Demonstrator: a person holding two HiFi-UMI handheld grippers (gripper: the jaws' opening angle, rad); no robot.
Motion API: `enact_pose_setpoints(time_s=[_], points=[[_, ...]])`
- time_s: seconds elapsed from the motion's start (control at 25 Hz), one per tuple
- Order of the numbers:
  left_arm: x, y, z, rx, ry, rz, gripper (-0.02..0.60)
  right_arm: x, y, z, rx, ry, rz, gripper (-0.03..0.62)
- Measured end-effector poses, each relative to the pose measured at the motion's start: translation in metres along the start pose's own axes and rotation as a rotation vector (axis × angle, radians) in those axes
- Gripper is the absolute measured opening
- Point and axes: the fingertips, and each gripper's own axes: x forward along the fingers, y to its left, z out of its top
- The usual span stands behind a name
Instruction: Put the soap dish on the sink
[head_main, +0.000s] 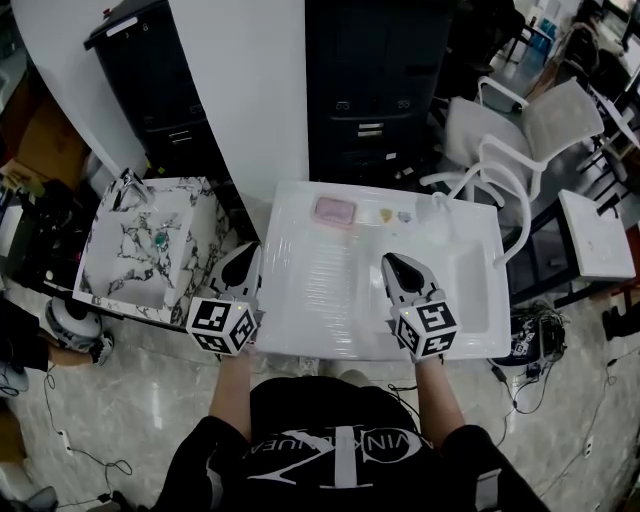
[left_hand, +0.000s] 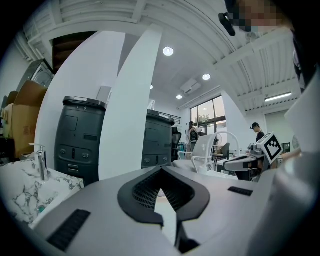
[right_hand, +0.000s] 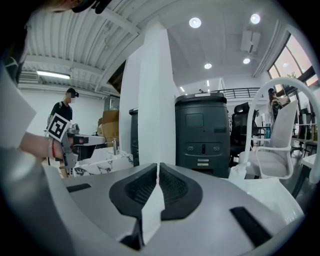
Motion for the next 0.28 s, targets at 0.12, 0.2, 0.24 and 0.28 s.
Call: enact_pose_setpoints(time_s=[0.12, 0.2, 0.24, 0.28], points=[[0.0024, -0.0019, -0.0010, -0.001, 0.005, 0.000, 0.012, -0.0010, -0.0035, -0.0023, 0.006, 0.006, -0.001, 0.034], [0.0040, -0.0024, -0.0027, -0.002, 0.008, 0.001, 0.012, -0.0008, -0.0051, -0.0047, 0.011, 0.010, -0.002, 0.034], [0.0048, -0.0025, -0.0036, -0.003, 0.009, 0.001, 0.012, -0.0005, -0.0057, -0.0059, 0.013, 0.012, -0.001, 0.034], [0.0055, -0.0025, -0.0046, -0.003, 0.011, 0.001, 0.012, -0.0001, -0.0062, -0.0071, 0.015, 0.015, -0.001, 0.034]])
